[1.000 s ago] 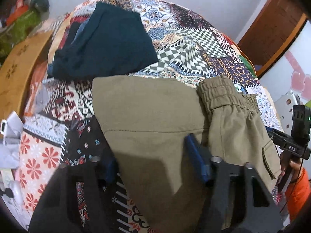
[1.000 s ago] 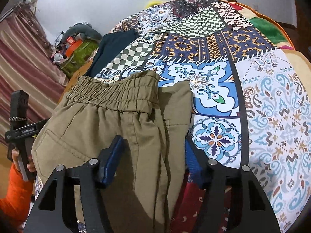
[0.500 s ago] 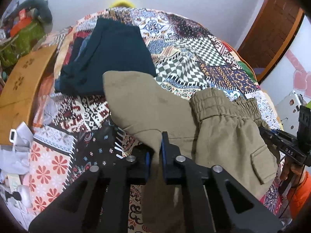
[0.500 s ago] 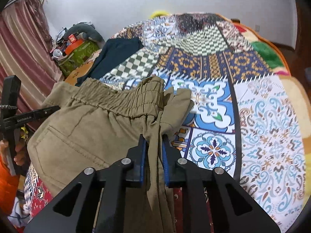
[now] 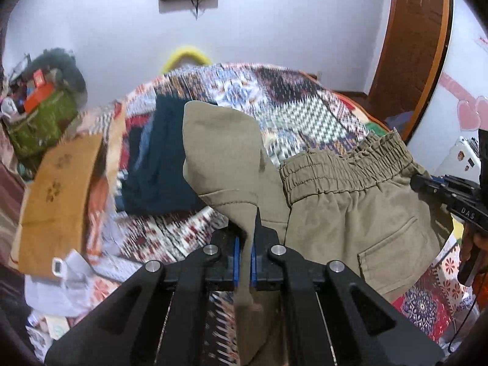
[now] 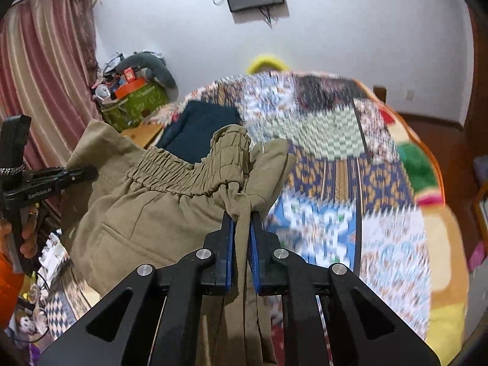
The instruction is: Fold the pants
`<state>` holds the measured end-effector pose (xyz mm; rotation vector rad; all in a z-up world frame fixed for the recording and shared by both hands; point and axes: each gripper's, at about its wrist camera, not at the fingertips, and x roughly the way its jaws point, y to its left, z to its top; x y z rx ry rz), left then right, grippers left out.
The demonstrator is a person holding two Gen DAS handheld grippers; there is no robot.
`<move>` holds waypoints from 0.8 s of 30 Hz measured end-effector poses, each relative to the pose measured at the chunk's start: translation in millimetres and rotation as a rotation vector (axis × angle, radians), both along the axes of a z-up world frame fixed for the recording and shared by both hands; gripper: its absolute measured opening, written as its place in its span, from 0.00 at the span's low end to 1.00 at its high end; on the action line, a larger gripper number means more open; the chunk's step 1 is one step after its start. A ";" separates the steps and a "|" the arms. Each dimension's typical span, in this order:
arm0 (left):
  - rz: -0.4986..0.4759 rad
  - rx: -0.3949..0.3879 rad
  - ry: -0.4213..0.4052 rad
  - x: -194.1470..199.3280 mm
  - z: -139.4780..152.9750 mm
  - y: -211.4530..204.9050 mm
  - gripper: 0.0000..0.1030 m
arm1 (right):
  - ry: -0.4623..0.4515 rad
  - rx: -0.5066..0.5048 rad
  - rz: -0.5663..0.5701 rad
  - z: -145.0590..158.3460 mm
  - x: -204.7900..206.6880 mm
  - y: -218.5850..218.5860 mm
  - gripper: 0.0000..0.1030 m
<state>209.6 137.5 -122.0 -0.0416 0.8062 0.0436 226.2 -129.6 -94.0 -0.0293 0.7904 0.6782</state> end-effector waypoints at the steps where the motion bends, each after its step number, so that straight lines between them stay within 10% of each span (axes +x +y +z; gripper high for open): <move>1: 0.002 0.007 -0.011 1.5 4.9 2.3 0.05 | -0.018 0.001 0.003 6.7 4.3 4.5 0.08; 13: 0.100 0.081 -0.084 48.0 41.9 68.3 0.05 | -0.141 -0.029 0.051 47.3 58.3 79.4 0.08; 24: 0.220 0.127 -0.032 107.9 6.2 148.5 0.05 | -0.132 -0.052 0.096 20.3 110.4 162.1 0.08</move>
